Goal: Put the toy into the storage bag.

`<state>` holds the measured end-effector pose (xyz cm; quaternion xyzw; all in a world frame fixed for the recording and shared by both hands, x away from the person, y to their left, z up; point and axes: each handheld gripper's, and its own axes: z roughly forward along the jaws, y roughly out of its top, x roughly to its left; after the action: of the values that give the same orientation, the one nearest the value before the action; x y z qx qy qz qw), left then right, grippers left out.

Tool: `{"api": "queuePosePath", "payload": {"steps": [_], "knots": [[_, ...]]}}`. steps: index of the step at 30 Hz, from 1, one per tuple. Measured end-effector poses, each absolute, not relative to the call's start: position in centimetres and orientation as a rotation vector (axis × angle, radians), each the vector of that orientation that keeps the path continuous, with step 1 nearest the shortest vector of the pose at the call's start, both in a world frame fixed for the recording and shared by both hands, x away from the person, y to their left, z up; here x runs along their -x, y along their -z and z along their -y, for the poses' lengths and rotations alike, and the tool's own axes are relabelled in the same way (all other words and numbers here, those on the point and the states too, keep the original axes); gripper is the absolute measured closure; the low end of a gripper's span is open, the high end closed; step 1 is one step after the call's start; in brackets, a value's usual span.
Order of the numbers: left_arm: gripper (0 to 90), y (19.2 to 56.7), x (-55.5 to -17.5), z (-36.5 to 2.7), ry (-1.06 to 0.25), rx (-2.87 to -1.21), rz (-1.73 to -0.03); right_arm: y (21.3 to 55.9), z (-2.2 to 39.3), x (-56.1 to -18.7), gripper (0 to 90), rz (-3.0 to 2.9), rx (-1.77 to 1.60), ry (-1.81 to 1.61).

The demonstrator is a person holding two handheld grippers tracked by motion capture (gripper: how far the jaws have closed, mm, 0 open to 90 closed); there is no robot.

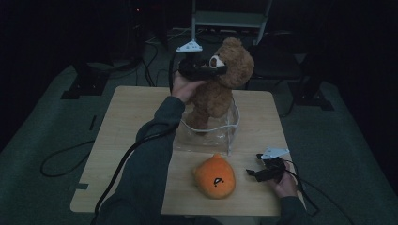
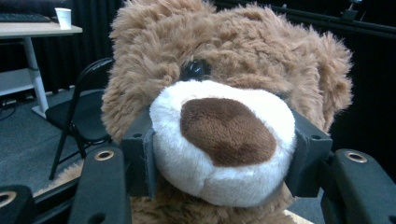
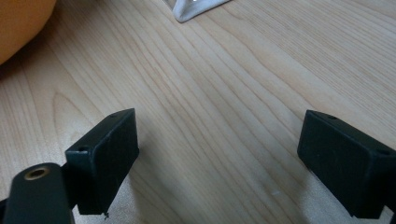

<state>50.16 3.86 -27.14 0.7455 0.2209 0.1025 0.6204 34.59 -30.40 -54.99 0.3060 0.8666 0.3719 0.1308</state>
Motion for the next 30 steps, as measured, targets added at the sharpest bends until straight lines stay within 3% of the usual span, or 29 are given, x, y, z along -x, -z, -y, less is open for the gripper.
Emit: {"api": "queuePosePath", "payload": {"steps": [30], "knots": [[40.2,28.6,-50.3,-3.2,-0.205,-1.780,-0.487,55.0,30.4,-34.6,11.7,-2.517,-0.888,-1.080]]}}
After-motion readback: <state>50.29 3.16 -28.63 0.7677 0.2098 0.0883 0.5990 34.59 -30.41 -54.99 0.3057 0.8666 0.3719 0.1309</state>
